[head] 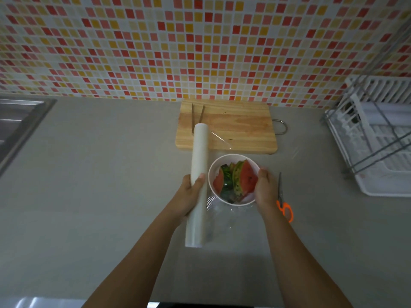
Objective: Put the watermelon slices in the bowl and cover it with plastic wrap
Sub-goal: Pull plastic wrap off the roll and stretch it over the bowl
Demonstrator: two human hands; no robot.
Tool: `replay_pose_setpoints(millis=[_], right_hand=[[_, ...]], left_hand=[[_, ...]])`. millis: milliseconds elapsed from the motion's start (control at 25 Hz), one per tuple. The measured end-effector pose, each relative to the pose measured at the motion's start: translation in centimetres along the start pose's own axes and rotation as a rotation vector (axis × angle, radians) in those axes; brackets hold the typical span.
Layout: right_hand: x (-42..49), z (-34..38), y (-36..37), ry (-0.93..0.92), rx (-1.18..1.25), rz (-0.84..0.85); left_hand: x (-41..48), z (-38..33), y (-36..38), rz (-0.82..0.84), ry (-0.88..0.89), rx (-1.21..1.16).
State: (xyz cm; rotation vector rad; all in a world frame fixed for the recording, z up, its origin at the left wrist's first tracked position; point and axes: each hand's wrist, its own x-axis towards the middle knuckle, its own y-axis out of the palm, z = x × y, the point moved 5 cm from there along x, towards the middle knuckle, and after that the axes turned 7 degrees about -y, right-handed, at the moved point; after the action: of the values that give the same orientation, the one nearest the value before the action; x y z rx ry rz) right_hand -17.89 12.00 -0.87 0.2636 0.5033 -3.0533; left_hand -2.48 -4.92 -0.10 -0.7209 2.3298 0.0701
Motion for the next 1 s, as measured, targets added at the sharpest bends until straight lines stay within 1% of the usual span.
replay_pose_setpoints(millis=[80, 160, 240, 440, 560, 720, 840, 920, 1000], right_hand=[[0.7, 0.4, -0.2, -0.010, -0.027, 0.005], [0.8, 0.5, -0.1, -0.029, -0.058, 0.016], [0.6, 0.7, -0.2, -0.053, -0.069, -0.001], [0.4, 0.9, -0.1, -0.090, -0.110, -0.043], [0.4, 0.9, -0.2, -0.098, -0.117, -0.043], [0.4, 0.8, -0.1, -0.097, -0.126, -0.049], [1.1, 1.3, 0.1, -0.101, -0.119, -0.043], [2.2, 1.8, 0.1, -0.115, -0.159, -0.043], [3.2, 2.3, 0.2, -0.127, -0.208, -0.027]], left_hand=[[0.5, -0.3, 0.3, -0.020, -0.009, -0.029], [0.8, -0.1, -0.2, -0.037, -0.050, 0.002], [0.9, 0.6, -0.5, -0.007, -0.067, 0.042], [0.0, 1.9, -0.5, 0.011, -0.022, -0.023], [-0.9, 2.7, -0.4, 0.016, -0.054, -0.078], [-1.9, 3.5, -0.9, 0.034, -0.015, -0.059], [-1.9, 3.1, -0.3, 0.014, -0.005, -0.090], [-1.6, 2.5, 0.3, 0.014, -0.033, -0.090], [-1.3, 2.3, 0.6, 0.009, -0.022, -0.078]])
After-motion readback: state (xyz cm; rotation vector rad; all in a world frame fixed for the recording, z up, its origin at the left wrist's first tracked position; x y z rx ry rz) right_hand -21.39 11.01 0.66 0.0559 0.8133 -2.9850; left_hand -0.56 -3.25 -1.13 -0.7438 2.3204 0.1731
